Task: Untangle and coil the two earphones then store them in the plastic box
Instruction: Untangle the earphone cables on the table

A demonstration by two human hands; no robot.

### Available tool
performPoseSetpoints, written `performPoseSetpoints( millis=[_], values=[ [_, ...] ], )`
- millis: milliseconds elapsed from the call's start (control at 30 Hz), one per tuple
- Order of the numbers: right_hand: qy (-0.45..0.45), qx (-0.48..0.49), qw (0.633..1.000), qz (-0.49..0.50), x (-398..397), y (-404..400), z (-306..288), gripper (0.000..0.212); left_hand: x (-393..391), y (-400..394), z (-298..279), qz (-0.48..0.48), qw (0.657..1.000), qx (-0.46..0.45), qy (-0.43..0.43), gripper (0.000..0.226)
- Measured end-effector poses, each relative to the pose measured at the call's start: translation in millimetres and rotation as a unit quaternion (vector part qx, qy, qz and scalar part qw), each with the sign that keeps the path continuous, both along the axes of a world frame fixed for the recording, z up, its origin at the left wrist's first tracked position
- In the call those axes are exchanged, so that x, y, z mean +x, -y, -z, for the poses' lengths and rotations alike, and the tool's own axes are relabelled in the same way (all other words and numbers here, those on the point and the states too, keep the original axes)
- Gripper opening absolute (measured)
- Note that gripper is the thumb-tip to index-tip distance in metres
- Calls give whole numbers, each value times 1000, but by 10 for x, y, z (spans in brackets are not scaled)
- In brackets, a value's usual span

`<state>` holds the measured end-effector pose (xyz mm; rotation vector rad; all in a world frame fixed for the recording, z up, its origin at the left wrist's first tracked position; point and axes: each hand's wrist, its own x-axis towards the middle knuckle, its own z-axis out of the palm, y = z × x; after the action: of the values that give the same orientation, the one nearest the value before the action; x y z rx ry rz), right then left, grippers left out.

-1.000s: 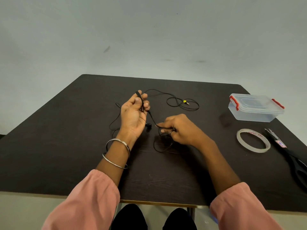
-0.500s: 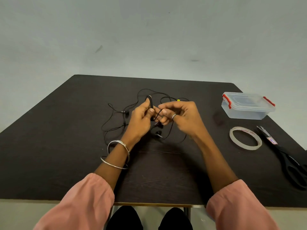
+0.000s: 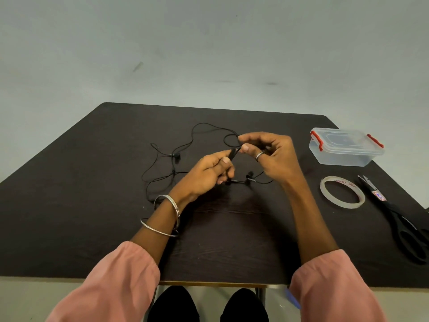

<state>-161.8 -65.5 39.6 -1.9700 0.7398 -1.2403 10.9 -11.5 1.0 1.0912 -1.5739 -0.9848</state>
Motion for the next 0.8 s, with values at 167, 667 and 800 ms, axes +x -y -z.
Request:
performPoseSetpoints(
  millis=[167,667,800],
  values=[
    [-66,-93,991,65,-56,109,57,18,-20,-46,-51,1,997,24,-69,31],
    [-376,-182,908,32,190,93,255,26,232,-23,-161,-39,885,24,-464,32],
    [-465,-196,863,9,341,-69,308,34,228,-11,-140,-60,876,7,-479,34]
  ],
)
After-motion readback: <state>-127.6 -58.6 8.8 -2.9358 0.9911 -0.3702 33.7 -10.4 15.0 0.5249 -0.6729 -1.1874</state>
